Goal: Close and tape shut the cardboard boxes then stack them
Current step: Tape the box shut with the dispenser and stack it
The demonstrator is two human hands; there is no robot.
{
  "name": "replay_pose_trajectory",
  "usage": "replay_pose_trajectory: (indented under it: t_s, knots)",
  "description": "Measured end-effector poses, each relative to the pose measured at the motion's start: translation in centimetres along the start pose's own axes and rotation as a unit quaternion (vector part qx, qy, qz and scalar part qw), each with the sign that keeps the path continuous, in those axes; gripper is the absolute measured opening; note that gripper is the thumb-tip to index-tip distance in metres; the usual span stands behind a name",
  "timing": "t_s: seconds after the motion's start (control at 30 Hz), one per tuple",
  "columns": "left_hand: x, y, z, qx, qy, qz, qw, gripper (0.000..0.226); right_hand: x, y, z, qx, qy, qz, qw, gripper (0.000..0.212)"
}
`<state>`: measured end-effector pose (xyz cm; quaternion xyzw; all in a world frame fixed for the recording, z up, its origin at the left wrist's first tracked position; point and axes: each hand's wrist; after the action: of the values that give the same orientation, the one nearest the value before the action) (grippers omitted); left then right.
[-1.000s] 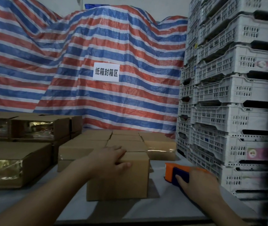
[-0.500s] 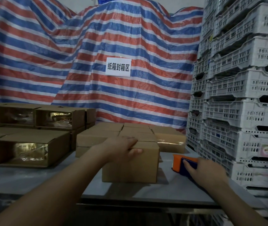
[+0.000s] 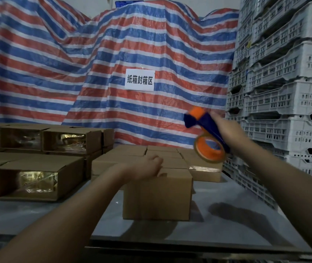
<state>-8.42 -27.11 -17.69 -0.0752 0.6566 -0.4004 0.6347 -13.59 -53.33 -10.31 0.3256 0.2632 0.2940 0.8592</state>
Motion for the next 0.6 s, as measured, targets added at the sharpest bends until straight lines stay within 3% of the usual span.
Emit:
replay_pose_trajectory:
  t_s: [0.07, 0.13, 0.27, 0.4, 0.6]
  knots:
    - [-1.0, 0.3, 0.0, -0.004, -0.027, -0.099, 0.995, 0.031, 1.8, 3.1, 1.2, 0.002, 0.068, 0.087, 0.994, 0.047]
    - [-1.4, 0.4, -0.2, -0.013, 0.010, -0.223, 0.975, 0.045, 3.9, 4.7, 1.7, -0.002, 0.156, 0.143, 0.977, 0.041]
    - [-1.6, 0.3, -0.4, -0.064, 0.003, -0.412, 0.909, 0.078, 7.7, 3.4, 1.5, -0.004, 0.286, 0.073, 0.956, 0.045]
    - [-2.4, 0.3, -0.4, -0.112, 0.046, -0.480, 0.869, 0.087, 9.0, 1.4, 1.5, -0.011, 0.310, 0.037, 0.950, 0.050]
    - [-2.9, 0.3, -0.6, -0.134, 0.045, -0.554, 0.821, 0.062, 8.6, 1.2, 1.3, -0.022, 0.313, 0.035, 0.949, 0.051]
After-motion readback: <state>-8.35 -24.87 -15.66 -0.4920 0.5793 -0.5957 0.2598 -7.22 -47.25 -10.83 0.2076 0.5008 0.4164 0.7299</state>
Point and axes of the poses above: each hand's wrist, its own z-axis towards the middle knuckle, its own x-axis out of the palm, y = z × x, and after that the axes turned 10 degrees about -x, right-handed
